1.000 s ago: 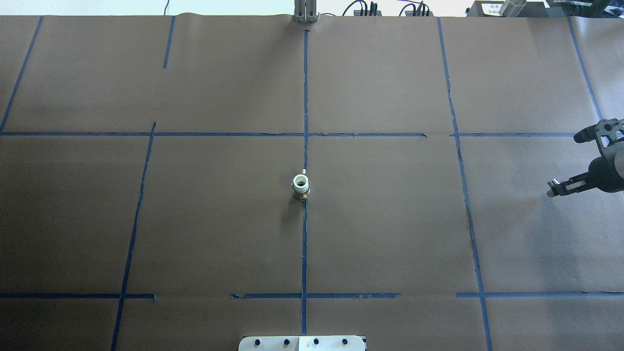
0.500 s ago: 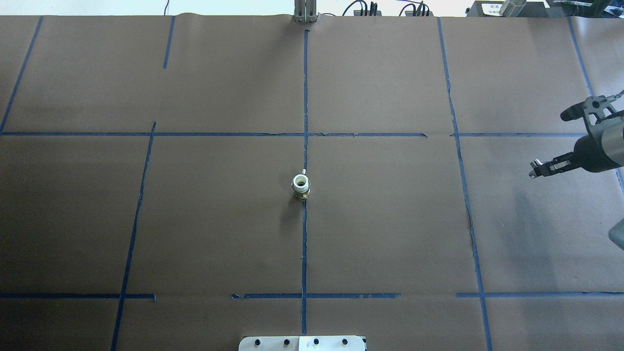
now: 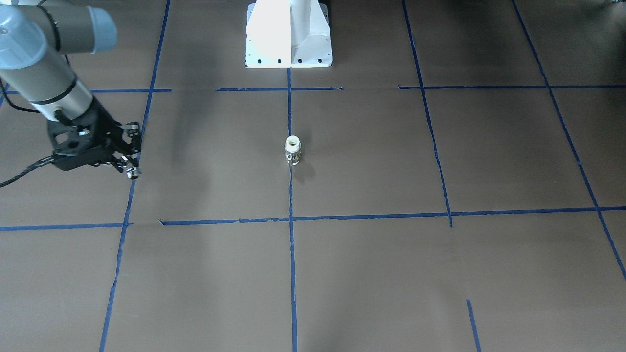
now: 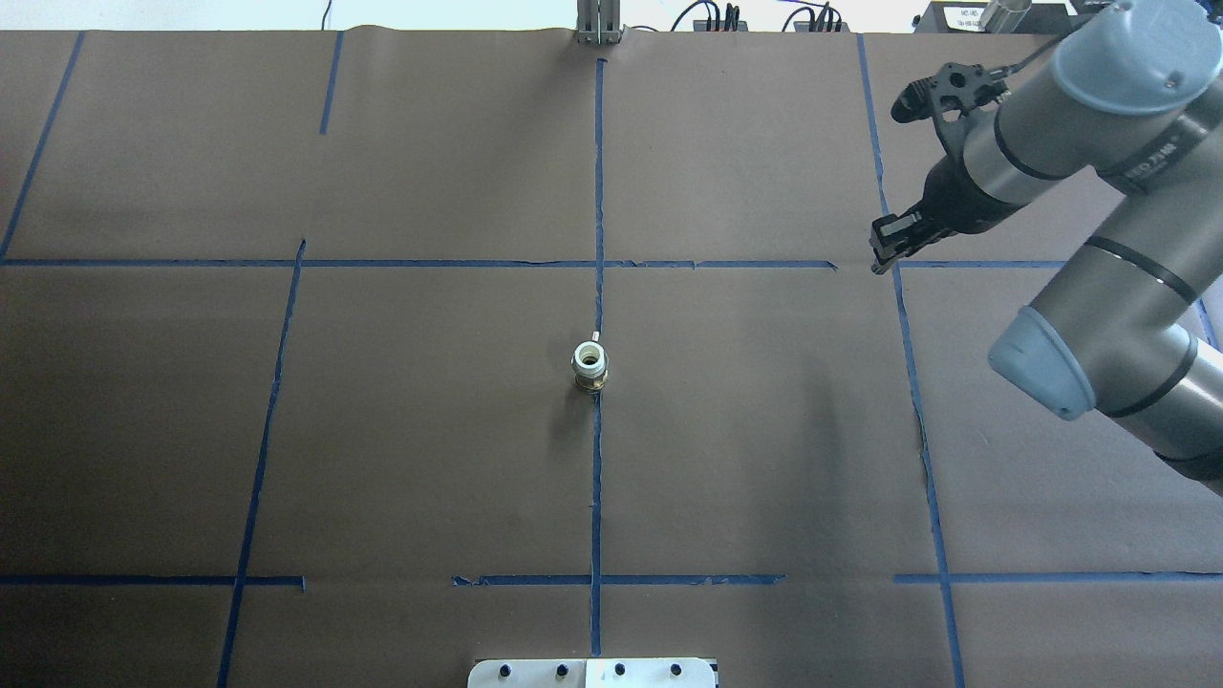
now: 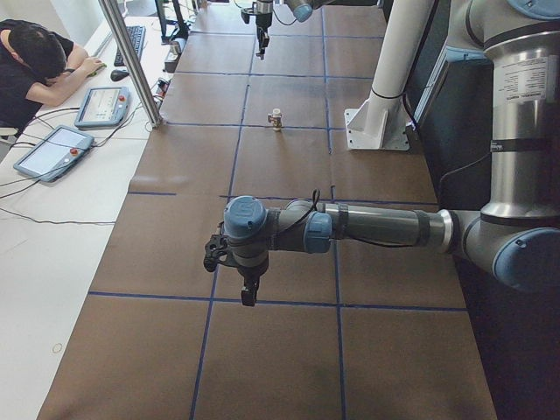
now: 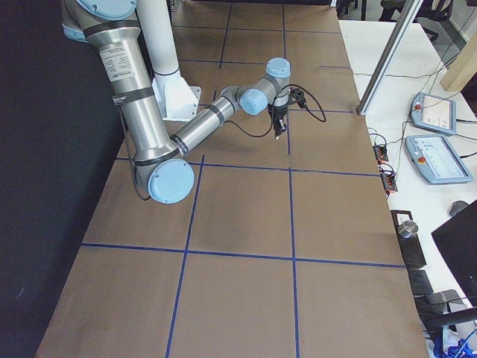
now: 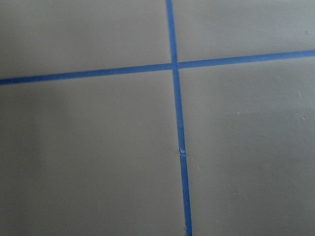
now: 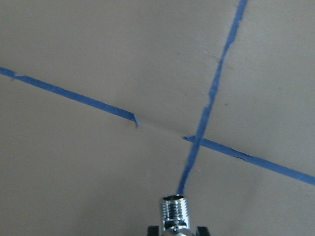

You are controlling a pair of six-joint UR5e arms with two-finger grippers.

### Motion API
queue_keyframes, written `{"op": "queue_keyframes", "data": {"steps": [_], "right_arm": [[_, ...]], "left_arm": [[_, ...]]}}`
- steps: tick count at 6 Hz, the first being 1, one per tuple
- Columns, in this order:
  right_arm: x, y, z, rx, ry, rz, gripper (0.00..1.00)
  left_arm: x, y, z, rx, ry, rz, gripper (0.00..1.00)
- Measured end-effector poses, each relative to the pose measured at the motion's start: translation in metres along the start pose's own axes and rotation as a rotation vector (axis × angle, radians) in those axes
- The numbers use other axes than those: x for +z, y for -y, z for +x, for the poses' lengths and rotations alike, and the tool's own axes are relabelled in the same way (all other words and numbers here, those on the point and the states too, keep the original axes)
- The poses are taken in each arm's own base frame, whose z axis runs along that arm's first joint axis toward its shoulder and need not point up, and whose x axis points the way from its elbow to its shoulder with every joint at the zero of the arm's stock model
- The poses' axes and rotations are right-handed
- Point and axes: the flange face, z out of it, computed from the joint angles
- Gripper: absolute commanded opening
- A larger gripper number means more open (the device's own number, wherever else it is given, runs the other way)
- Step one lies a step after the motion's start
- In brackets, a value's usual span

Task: Assemble PPR valve and pipe with both arms
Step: 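Carry the chrome valve body with the right gripper above the pipe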

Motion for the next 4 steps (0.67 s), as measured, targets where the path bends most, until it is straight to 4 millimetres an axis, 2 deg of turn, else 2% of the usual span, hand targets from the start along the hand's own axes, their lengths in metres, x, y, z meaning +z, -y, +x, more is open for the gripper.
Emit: {"op": "queue_keyframes", "data": {"steps": [2,4], "right_arm": [[-0.006,0.004,-0.096,-0.037,0.033,0.032,0.00],[-0.001,-0.007,-0.198,-0.136,0.035,0.075,0.00]], "left_arm": [[0.000,0.001,0.001,-0.027,0.001,0.001,1.00],[-0.001,0.001,0.002,-0.028,0.001,0.002,1.00]]}}
